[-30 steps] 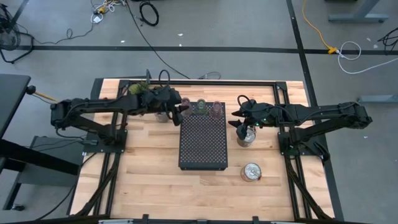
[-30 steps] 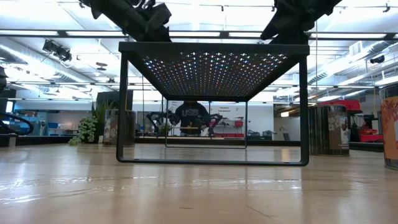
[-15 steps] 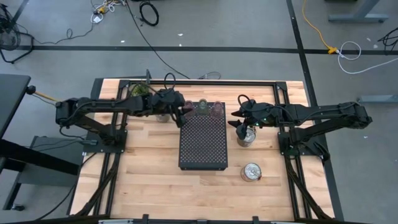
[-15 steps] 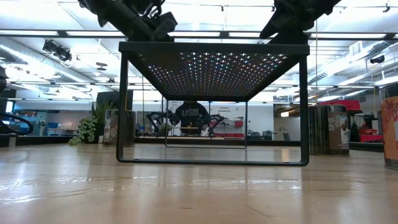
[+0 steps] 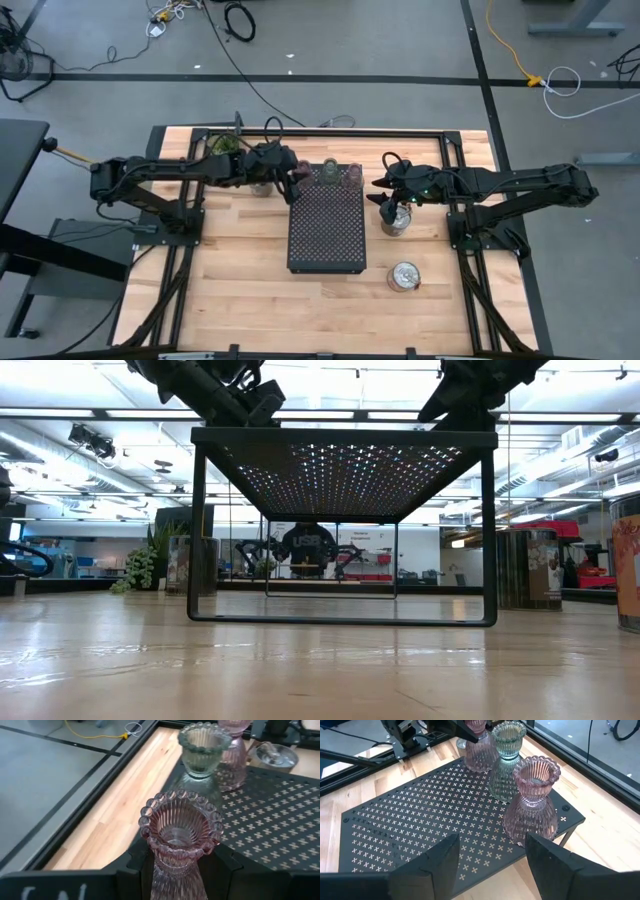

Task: Pick & Place candle stick holders
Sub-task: Put the pink glass candle holder on the shelf

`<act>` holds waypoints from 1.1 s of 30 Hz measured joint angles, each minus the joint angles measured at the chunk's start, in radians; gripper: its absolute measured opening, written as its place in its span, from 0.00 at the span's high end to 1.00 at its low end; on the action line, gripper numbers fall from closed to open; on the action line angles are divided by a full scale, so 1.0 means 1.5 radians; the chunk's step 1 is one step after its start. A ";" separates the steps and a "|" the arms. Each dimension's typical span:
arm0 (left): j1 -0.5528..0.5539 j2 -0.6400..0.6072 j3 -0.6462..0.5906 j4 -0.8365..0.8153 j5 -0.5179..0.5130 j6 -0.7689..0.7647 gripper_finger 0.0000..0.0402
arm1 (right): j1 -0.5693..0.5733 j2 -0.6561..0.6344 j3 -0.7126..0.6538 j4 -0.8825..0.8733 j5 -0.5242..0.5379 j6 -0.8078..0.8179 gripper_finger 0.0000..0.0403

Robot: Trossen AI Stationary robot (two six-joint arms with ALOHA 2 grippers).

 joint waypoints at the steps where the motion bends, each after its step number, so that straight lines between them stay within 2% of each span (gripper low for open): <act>1: 0.002 0.000 0.000 0.000 -0.002 0.004 0.69 | 0.000 0.000 0.000 0.000 0.000 0.000 0.44; 9: 0.015 0.000 0.000 0.003 0.013 0.000 0.69 | 0.000 0.000 0.000 -0.019 0.010 0.000 0.44; 15: 0.014 0.000 -0.001 0.006 0.027 0.000 0.69 | -0.002 0.000 0.000 -0.067 0.060 -0.001 0.49; 24: 0.013 0.000 -0.001 0.010 0.031 -0.004 0.69 | -0.029 0.019 0.000 -0.069 0.050 -0.016 0.59; 33: 0.013 0.000 -0.001 0.011 0.040 -0.023 0.68 | -0.037 0.076 0.000 -0.075 0.028 -0.020 0.61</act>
